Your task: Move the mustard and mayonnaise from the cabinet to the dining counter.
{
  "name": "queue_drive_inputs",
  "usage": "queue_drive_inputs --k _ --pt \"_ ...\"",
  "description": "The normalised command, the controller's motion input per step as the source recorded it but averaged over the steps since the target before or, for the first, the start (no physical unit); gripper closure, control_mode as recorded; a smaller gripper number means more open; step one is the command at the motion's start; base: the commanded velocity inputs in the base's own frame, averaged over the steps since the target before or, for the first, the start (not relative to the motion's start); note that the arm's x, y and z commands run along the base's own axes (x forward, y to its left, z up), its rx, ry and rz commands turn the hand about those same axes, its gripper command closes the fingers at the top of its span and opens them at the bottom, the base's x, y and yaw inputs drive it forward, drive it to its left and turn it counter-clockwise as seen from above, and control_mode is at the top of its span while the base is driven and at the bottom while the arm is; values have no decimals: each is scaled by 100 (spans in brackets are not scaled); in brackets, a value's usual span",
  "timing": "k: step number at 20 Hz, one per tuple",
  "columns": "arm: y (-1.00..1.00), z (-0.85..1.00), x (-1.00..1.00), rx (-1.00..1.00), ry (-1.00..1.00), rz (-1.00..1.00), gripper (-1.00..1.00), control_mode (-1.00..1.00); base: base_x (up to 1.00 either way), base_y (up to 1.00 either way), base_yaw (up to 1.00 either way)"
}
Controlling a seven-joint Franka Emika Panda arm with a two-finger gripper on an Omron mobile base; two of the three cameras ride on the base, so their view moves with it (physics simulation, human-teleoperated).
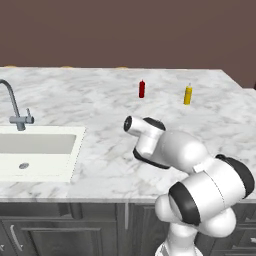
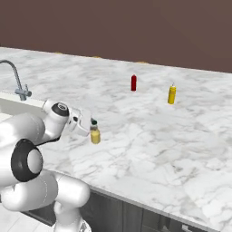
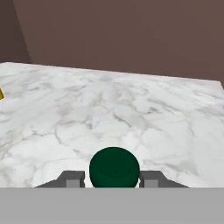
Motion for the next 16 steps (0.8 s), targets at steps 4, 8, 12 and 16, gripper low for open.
queue_drive_inputs --k 4,8,12,16 --pt "0 -38 4 0 0 -9 100 -100 0 0 0" --pt "-6 -38 0 0 -2 -8 100 -100 0 0 0" --pt "-5 -37 0 0 -1 -8 100 -100 0 0 0" --pt "-1 -40 1 0 0 -9 100 -100 0 0 0"
